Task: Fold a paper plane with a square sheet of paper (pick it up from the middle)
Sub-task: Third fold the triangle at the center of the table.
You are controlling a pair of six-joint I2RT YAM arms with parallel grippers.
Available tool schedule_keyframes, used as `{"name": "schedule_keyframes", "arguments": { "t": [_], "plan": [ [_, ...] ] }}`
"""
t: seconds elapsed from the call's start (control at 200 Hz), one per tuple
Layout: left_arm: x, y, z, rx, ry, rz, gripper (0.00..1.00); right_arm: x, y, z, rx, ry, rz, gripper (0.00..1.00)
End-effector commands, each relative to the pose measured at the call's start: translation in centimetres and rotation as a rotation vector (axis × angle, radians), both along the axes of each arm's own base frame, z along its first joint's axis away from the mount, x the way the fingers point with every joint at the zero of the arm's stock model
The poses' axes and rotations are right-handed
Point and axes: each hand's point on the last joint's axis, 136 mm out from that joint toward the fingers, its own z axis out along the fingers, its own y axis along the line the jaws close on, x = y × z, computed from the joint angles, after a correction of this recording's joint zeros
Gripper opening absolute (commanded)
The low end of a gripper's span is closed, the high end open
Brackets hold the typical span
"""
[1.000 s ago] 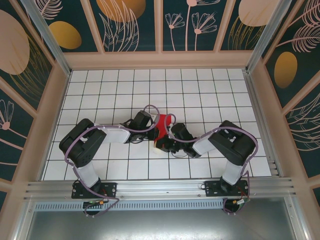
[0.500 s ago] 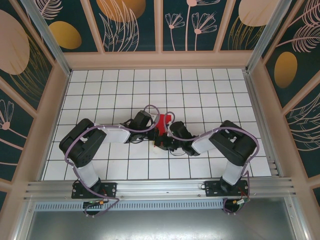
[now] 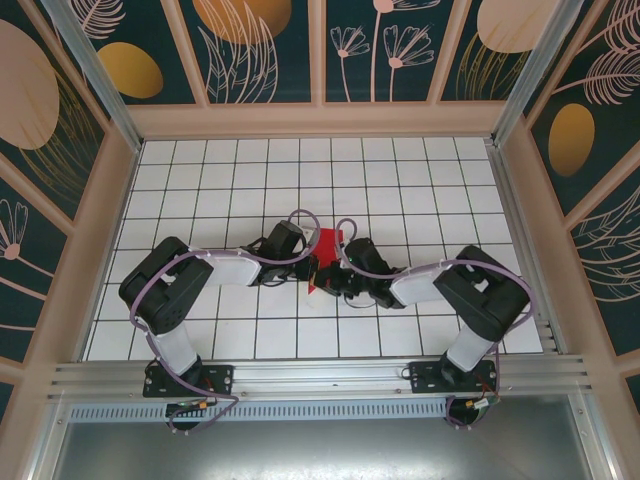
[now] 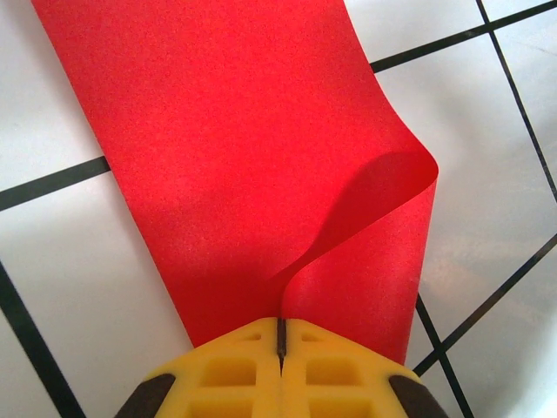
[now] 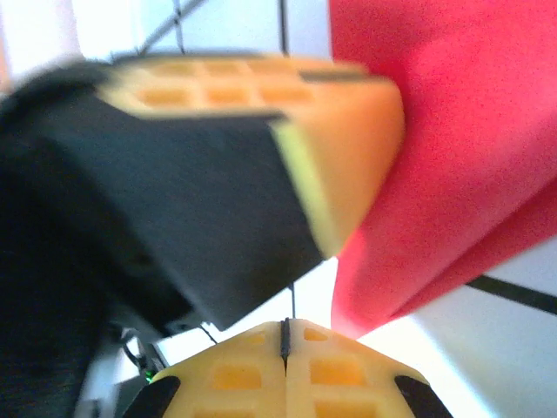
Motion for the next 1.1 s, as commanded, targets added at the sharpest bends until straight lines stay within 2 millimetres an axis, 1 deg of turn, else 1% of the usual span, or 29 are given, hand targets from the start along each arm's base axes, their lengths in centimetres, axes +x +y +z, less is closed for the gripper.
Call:
{"name": "schedule_keyframes", "arguments": {
  "t": [0.0, 0.175, 0.29, 0.45, 0.555, 0.625, 0.665, 0.725, 0.801, 0.881, 0.941, 1.096],
  "plan": [
    [-1.0, 1.0, -2.1, 0.068, 0.064, -0.012, 0.0, 0.5, -1.0, -0.1, -0.018, -0.01, -0.006, 0.0],
    [-1.1, 1.0, -2.1, 0.066, 0.067, -0.014, 0.0, 0.9, -0.2, -0.2, 0.017, 0.001, 0.004, 0.0],
    [-1.1, 1.0, -2.2, 0.067, 0.071, -0.019, 0.0, 1.1, 0.0, -0.7, 0.018, 0.009, 0.002, 0.0],
    [-1.2, 0.8, -2.1, 0.064, 0.07, -0.026, 0.0, 1.1, -0.5, -2.1, -0.017, 0.026, -0.008, 0.0],
    [-1.2, 0.9, -2.2, 0.067, 0.07, -0.028, 0.0, 0.6, -1.1, -4.0, -0.07, 0.061, -0.008, 0.0],
    [-1.2, 0.9, -2.2, 0.069, 0.071, -0.027, 0.0, 0.3, -1.4, -4.6, -0.076, 0.079, -0.009, 0.0],
    [-1.2, 0.9, -2.3, 0.07, 0.071, -0.028, 0.0, 0.2, -1.4, -4.7, -0.077, 0.085, -0.008, 0.0],
    [-1.2, 0.9, -2.2, 0.071, 0.07, -0.027, 0.0, 0.4, -1.4, -4.0, -0.071, 0.075, -0.009, 0.0],
    [-1.2, 1.0, -2.1, 0.073, 0.068, -0.025, 0.0, 1.0, -1.3, -2.4, -0.058, 0.041, -0.016, 0.0],
    [-1.1, 1.0, -2.1, 0.074, 0.068, -0.026, 0.0, 1.9, -1.7, -0.8, -0.032, 0.009, -0.032, 0.0],
    [-1.1, 0.9, -2.1, 0.072, 0.069, -0.028, 0.0, 2.4, -2.0, 0.0, -0.018, -0.008, -0.038, 0.0],
    [-1.1, 0.8, -2.1, 0.071, 0.07, -0.031, 0.0, 3.2, -2.5, -0.1, 0.004, -0.007, -0.041, 0.0]
  ]
}}
